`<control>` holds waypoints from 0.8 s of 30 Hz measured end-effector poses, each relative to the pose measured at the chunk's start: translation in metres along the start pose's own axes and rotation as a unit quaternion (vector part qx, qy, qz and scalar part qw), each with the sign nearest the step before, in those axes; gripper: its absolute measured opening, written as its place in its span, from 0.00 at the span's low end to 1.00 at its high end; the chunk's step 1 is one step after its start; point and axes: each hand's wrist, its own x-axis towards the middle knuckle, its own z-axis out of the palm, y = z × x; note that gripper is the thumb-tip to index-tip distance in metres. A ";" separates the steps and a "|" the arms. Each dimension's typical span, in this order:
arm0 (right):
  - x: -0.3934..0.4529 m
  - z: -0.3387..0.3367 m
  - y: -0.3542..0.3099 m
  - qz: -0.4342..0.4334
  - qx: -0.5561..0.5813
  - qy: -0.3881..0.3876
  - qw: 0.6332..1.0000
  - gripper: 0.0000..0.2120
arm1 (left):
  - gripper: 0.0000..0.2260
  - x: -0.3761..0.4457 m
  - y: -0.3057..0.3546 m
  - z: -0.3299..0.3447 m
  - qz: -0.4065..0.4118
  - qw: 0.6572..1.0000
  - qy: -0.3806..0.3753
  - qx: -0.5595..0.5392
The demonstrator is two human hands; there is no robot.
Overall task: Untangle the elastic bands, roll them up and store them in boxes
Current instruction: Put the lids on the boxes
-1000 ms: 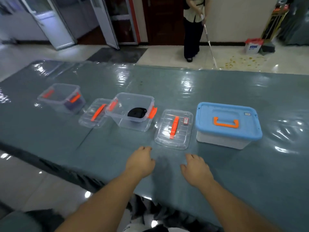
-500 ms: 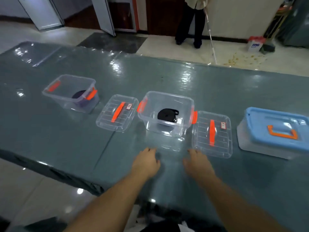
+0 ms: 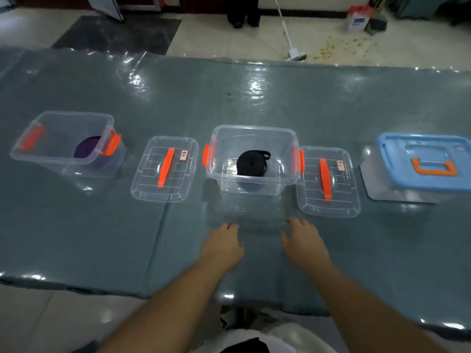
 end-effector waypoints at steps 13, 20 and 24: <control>0.111 -0.031 0.054 0.070 0.059 0.050 0.995 0.16 | 0.23 0.086 0.058 -0.007 0.070 0.996 -0.029 0.054; 0.176 -0.054 0.074 0.082 -0.029 0.111 0.990 0.16 | 0.19 0.112 0.081 0.011 0.095 0.994 -0.018 0.056; 0.205 -0.054 0.084 0.088 -0.040 0.113 0.989 0.18 | 0.18 0.118 0.080 0.022 0.106 0.993 -0.006 0.053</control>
